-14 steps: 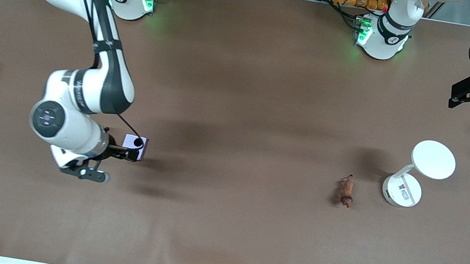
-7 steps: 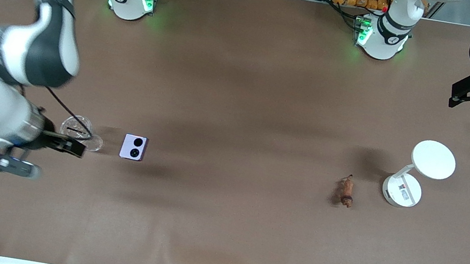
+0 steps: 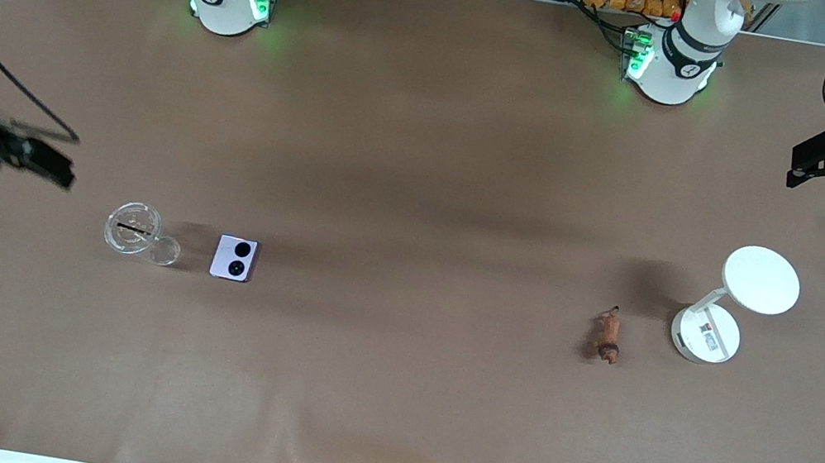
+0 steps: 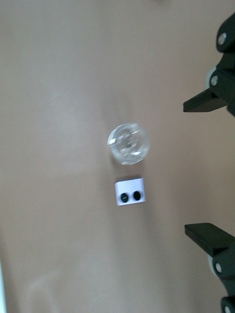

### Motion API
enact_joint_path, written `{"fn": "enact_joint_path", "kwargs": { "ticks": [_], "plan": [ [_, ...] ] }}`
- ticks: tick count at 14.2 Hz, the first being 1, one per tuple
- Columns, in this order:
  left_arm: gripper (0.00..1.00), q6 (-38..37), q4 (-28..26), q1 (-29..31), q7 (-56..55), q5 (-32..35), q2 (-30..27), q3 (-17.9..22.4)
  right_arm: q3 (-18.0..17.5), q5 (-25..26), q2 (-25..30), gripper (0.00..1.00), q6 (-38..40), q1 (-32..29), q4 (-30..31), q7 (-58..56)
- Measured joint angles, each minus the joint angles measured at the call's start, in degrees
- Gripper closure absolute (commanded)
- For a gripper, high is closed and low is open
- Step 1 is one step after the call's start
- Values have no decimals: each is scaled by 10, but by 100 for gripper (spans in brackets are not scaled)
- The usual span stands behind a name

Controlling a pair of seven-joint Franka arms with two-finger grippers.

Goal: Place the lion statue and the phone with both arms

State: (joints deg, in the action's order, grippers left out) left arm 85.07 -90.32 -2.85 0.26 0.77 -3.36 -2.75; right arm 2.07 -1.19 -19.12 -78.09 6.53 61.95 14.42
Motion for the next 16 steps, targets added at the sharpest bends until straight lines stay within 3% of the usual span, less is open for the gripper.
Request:
{"fn": "enact_joint_path", "kwargs": {
  "ticks": [6,13,16],
  "plan": [
    [0,0,0,0,0,-7,0,0,-15,0,69,0,60,-42,11,9],
    [0,0,0,0,0,-7,0,0,-26,0,193,0,-11,-48,200,17],
    [0,0,0,0,0,-7,0,0,-26,0,208,0,-23,-51,218,7]
  ]
}}
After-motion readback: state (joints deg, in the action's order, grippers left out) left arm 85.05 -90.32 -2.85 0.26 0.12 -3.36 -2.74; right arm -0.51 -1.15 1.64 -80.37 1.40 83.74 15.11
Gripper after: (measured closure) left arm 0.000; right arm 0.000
